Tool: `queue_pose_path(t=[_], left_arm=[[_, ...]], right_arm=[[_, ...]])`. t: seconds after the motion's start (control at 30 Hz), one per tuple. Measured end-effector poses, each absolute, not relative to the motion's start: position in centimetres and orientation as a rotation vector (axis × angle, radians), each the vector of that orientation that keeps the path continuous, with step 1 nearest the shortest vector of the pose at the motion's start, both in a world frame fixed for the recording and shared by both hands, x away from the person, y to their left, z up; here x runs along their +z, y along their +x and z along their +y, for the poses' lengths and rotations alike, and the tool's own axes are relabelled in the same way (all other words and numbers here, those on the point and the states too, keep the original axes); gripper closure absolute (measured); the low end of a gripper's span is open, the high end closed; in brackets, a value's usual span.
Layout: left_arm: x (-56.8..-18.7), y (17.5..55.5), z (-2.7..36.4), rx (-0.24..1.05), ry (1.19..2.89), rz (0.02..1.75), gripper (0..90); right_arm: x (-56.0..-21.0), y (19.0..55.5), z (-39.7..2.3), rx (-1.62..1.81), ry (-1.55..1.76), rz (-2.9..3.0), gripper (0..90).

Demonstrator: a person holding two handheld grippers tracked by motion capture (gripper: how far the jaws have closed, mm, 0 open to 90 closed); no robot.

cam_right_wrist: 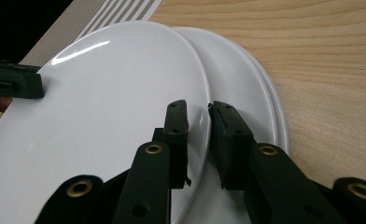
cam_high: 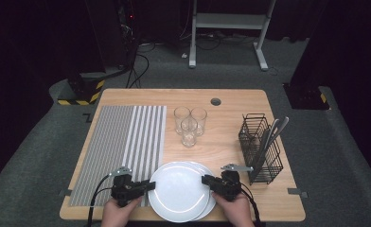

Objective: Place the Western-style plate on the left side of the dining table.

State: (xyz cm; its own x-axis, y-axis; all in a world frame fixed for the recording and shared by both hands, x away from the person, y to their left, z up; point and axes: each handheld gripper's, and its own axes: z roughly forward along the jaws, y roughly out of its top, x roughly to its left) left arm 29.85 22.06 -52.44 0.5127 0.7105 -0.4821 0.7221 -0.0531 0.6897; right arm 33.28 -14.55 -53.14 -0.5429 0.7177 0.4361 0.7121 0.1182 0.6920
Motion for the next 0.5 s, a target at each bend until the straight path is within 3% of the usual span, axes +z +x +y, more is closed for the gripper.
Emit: queue_pose_path(t=[0.5], left_arm=[[-52.0, 31.0, 21.8, 0.006, 1.747, 1.178, 75.5]], right_arm=[[-52.3, 33.7, -14.5, 1.447, 1.529, 2.272, 80.8]])
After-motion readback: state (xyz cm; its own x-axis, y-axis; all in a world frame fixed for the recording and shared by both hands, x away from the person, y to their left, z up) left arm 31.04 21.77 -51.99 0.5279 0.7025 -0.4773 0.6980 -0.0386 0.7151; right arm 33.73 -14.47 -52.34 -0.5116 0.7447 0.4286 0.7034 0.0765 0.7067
